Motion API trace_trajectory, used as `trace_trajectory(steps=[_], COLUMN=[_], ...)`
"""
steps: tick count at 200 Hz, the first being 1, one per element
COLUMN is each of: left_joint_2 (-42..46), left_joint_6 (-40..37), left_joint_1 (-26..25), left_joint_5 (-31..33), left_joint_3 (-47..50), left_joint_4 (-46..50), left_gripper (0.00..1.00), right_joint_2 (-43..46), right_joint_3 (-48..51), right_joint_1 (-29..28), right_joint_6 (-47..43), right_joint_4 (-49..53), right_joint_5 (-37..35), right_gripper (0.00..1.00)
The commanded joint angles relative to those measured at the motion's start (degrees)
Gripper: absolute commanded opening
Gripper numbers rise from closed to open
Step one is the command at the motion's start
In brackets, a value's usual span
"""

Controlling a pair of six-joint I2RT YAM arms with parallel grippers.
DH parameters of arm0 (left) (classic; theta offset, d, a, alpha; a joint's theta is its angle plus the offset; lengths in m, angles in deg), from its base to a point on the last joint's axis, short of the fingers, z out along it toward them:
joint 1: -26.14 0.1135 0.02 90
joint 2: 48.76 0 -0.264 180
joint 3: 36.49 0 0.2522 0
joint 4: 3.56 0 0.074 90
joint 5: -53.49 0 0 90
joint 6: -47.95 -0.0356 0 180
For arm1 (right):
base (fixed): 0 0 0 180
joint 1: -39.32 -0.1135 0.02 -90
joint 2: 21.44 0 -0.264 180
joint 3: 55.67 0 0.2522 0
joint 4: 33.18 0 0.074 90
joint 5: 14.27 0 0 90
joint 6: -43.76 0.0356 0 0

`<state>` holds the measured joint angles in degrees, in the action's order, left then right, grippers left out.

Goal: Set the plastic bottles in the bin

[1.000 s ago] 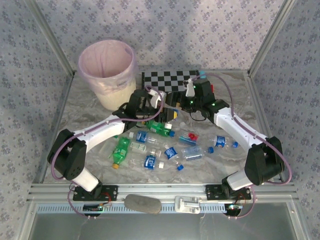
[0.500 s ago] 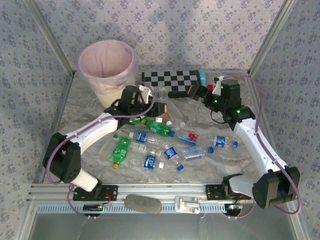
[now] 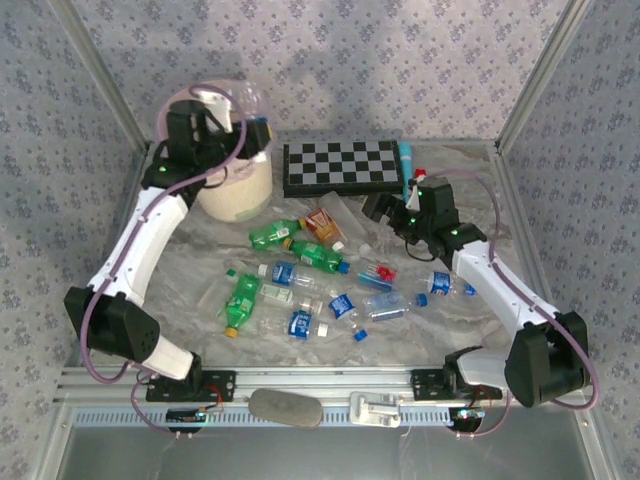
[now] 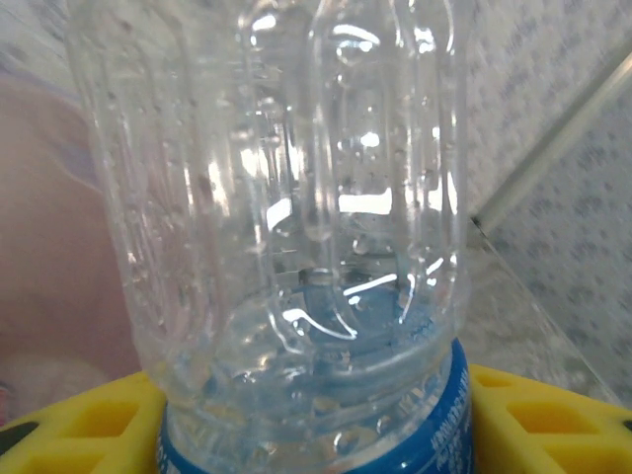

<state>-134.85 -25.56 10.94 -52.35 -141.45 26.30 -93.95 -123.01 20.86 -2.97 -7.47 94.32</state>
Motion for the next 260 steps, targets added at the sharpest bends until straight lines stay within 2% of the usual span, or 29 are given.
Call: trace_trajectory(steps=[1,58,88,156,189,232,260], left_joint_2=[-1.34,-4.54,-7.81,-16.58,-17.71,-16.82,-15.75], left_joint_6=[-3.17,-5.81,-7.60,-8.76,-8.19,-7.10,-6.67], left_joint_1=[2.83,9.51,10.54,10.84,10.85,10.89,10.89], left_joint_5=[4.66,12.04,14.55,15.84,15.92,15.42,14.87], left_joint_3=[-4.38,-8.97,-10.57,-14.44,-14.82,-14.78,-14.75], left_joint_4=[3.15,6.07,8.55,13.85,14.82,14.41,13.75], left_gripper=[0.57,0.58,0.58,0.61,0.68,0.85,0.89], right_joint_2=[-0.80,-3.18,-3.28,-2.99,-2.69,-2.23,-1.87], right_joint_3=[-0.77,-2.66,-2.68,-2.44,-2.08,-2.04,-1.56], right_joint_1=[-1.02,-2.89,-3.27,-3.60,-3.79,-3.92,-3.87], right_joint_6=[0.35,-2.38,-2.99,-3.19,-3.44,-3.72,-3.63], right_joint_4=[-0.99,1.66,2.09,3.24,3.74,4.06,3.97], right_joint_5=[-0.79,-0.65,-0.99,-2.46,-2.97,-3.36,-3.56], right_gripper=[1.00,1.00,1.00,1.00,1.00,1.00,1.00])
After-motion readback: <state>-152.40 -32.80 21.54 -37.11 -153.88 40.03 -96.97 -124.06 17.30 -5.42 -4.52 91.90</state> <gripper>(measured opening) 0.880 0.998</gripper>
